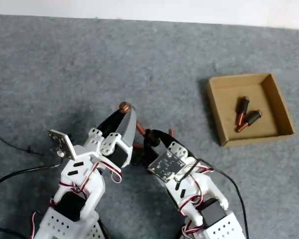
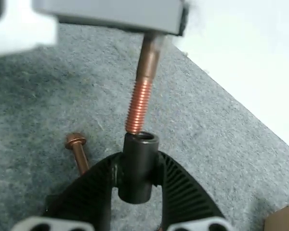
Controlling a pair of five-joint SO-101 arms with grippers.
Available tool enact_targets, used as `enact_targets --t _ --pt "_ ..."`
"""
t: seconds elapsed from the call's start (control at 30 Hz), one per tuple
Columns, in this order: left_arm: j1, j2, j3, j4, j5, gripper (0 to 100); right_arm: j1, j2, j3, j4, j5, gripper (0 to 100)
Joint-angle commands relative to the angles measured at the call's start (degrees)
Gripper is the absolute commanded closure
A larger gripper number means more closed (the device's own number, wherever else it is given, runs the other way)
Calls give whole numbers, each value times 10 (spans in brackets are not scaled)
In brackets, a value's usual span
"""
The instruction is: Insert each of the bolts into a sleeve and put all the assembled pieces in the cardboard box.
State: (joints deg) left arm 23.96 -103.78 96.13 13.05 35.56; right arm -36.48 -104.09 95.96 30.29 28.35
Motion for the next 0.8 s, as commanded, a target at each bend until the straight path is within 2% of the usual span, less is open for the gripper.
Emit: enact_targets --t 0.0,0.77 --pt "19 -8 9 -13 1 995 -8 -7 54 -31 -5 993" --pt "22 -5 9 -33 2 995 -9 -12 54 -22 -6 993"
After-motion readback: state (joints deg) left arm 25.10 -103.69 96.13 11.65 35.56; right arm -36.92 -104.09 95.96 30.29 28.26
